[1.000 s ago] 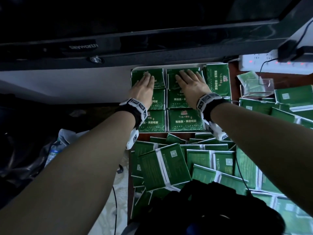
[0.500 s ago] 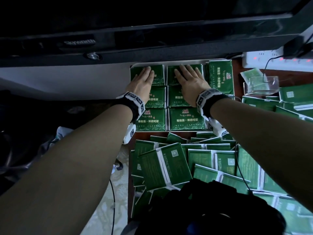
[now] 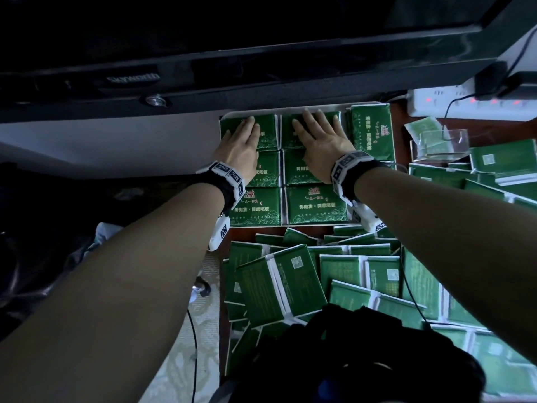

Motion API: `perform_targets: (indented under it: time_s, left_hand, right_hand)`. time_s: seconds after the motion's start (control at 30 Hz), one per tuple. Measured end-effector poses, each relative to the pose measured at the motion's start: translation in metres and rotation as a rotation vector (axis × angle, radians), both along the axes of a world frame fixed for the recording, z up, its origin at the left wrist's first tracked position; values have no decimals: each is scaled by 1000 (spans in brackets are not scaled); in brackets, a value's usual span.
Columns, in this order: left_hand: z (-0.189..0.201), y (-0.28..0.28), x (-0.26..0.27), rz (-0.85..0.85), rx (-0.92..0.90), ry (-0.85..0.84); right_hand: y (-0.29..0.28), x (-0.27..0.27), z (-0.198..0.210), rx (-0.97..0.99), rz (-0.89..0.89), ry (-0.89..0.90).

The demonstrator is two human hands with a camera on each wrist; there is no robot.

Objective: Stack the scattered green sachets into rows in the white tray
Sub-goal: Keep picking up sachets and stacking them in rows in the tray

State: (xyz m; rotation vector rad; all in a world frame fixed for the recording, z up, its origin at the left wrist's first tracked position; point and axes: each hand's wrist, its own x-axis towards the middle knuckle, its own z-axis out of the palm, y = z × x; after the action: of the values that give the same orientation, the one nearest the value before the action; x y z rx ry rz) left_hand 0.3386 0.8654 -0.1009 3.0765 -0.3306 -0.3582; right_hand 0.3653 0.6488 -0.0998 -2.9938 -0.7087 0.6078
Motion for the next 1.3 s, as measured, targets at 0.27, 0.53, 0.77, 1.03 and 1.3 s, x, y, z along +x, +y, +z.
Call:
perform_targets:
  time_s: [0.27, 0.53, 0.77, 1.03, 1.3]
  left_hand:
    - [38, -48, -30, -37, -27, -40]
    - [80, -166, -78, -180, -67, 89]
    - [90, -281, -131, -342, -6, 148]
    - [81, -401, -177, -275, 21, 167]
    - [56, -478, -234, -94, 40, 191]
  right_hand:
    - [-20, -37, 42, 17, -68, 19]
    - [-117, -122, 93, 130, -381, 86]
    - [-251, -216, 91, 19, -583, 114]
    - [-398, -267, 77, -96, -581, 139]
    - [-491, -277, 58, -182, -426, 215]
